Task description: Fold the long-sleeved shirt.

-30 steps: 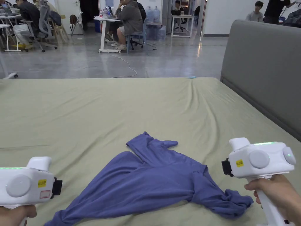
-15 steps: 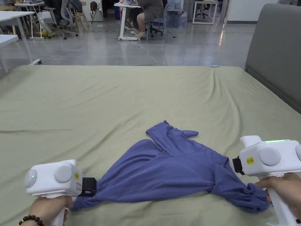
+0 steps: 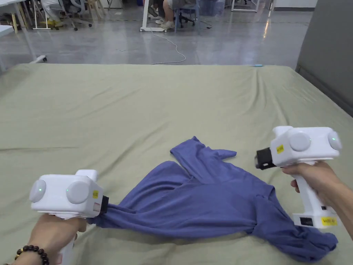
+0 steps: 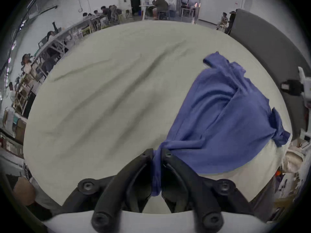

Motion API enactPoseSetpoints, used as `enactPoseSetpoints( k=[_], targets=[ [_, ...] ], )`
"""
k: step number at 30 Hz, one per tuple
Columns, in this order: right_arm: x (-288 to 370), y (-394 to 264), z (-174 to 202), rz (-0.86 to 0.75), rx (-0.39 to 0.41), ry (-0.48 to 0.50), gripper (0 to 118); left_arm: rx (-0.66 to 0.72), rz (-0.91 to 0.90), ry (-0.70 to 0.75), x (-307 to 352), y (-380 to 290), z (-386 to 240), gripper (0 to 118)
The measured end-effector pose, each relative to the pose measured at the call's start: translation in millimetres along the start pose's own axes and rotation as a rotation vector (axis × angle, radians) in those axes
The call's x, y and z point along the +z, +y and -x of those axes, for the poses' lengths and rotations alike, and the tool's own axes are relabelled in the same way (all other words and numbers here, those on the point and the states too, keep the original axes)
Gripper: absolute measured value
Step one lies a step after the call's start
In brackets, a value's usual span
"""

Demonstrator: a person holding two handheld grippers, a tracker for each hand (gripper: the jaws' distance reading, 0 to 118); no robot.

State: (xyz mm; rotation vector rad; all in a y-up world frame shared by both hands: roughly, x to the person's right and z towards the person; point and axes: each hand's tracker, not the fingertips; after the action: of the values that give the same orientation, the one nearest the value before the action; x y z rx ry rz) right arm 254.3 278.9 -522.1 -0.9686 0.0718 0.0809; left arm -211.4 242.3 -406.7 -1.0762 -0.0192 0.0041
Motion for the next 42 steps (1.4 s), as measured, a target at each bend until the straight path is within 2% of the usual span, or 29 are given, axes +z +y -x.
enactPoseSetpoints(
  k=[1, 3, 5, 8, 10, 13, 15, 16, 17, 18, 19, 20, 24, 27, 31, 36, 39, 42],
  targets=[
    [-14, 12, 1, 0.063, 0.050, -0.015, 77, 0.004, -0.005, -0.008, 0, 6, -3, 2],
    [-43, 24, -1, 0.157, 0.077, -0.038, 77, 0.001, -0.010, -0.020, -2, 13, -6, 2],
    [-70, 27, -5, 0.208, 0.067, -0.049, 77, -0.003, -0.015, -0.030, -5, 18, -11, 2],
    [-102, 26, -4, 0.325, 0.053, -0.009, 77, -0.018, 0.000, -0.036, -15, 23, -12, 2],
    [-129, 27, -5, 0.398, 0.087, 0.021, 77, -0.026, 0.016, -0.029, -22, 25, -11, 2],
    [-146, 27, 6, 0.384, 0.141, 0.027, 74, -0.009, 0.024, -0.034, -28, 27, -5, 2],
    [-152, 26, 13, 0.409, 0.167, -0.010, 71, 0.005, 0.024, -0.036, -29, 27, -2, 2],
    [-149, 28, 14, 0.407, 0.169, -0.014, 62, 0.010, 0.026, -0.035, -29, 27, -1, 2],
    [-141, 31, 15, 0.413, 0.163, -0.012, 43, 0.012, 0.028, -0.035, -29, 27, -1, 2],
    [-137, 32, 17, 0.416, 0.163, -0.008, 10, 0.011, 0.028, -0.034, -29, 28, -2, 2],
    [-131, 31, 21, 0.415, 0.218, -0.038, 0, 0.008, 0.027, -0.033, -29, 29, -1, 2],
    [-127, 29, 23, 0.405, 0.267, -0.070, 0, 0.003, 0.023, -0.037, -28, 31, -2, 2],
    [-90, 36, 9, 0.317, 0.183, -0.024, 0, -0.001, -0.016, -0.044, -18, 54, -3, 2],
    [-42, 65, -6, 0.237, 0.157, 0.032, 0, -0.011, -0.128, -0.019, 11, 95, -2, 2],
    [42, 125, -23, 0.051, 0.187, -0.072, 0, 0.002, -0.276, -0.033, 66, 164, 1, 2],
    [145, 207, -44, -0.158, 0.099, -0.106, 0, 0.006, -0.444, 0.014, 137, 257, 2, 2],
    [194, 260, -51, -0.304, 0.045, -0.193, 0, 0.024, -0.556, 0.021, 189, 313, 1, 2],
    [247, 303, -51, -0.426, 0.007, -0.205, 0, 0.020, -0.643, 0.052, 240, 360, -3, 2]
  ],
)
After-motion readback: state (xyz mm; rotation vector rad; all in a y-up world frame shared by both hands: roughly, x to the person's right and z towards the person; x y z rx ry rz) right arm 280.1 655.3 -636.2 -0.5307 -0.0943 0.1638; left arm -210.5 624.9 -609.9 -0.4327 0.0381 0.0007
